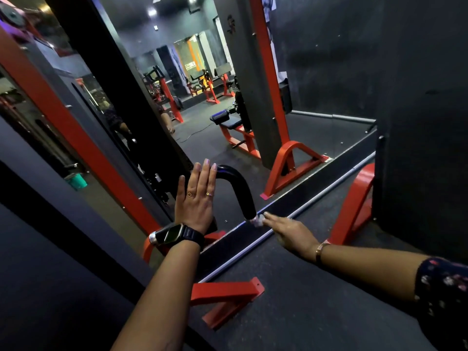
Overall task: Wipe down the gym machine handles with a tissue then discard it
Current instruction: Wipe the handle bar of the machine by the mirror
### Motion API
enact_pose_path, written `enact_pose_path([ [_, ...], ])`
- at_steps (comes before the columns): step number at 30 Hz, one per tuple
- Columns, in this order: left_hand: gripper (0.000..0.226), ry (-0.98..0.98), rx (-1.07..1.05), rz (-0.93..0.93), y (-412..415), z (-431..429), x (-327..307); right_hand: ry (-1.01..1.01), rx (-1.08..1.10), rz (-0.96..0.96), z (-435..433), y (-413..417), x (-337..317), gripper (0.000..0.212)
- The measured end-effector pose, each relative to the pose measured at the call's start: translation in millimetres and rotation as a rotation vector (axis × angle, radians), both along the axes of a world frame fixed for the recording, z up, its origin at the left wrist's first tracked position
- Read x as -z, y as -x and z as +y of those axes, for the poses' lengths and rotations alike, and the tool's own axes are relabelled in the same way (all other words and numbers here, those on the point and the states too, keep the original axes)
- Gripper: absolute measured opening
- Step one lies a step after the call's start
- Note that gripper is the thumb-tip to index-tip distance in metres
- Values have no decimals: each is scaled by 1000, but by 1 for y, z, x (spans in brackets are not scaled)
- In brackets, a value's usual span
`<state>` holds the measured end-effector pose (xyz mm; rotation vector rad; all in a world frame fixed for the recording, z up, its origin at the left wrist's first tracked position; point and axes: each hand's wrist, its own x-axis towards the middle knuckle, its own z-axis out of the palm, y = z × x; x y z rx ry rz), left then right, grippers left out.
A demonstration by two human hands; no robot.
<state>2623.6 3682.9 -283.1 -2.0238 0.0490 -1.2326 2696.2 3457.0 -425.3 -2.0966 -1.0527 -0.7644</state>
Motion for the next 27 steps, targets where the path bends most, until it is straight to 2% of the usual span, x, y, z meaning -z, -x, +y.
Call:
enact_pose_path([
  [2, 65, 10, 4, -6, -2, 1, 2, -347, 197, 542, 14, 5, -18, 39],
  [4, 64, 5, 2, -10, -3, 2, 3, -603, 289, 1099, 27, -1, -30, 38],
  [6, 64, -6, 2, -14, -4, 3, 5, -760, 260, 1298, 42, -9, -30, 38],
  [9, 64, 11, 24, -20, -5, 3, 5, -765, -2, 1496, 65, 4, -34, 25],
  [12, 59, 35, 46, -33, -7, 2, 9, -820, -166, 1650, 79, 17, -47, 14],
  [15, 53, 56, 24, -36, -8, 0, 13, -917, -124, 1758, 82, 13, -58, 21],
  [21, 65, 75, -5, -6, -5, -5, 13, -960, -17, 1728, 70, -7, -66, 36],
  [23, 67, 112, 0, -4, -2, -9, 11, -968, 37, 1678, 61, -17, -72, 29],
  [27, 78, 255, -17, 8, 6, -22, 16, -874, -47, 1636, 42, -28, -97, 18],
])
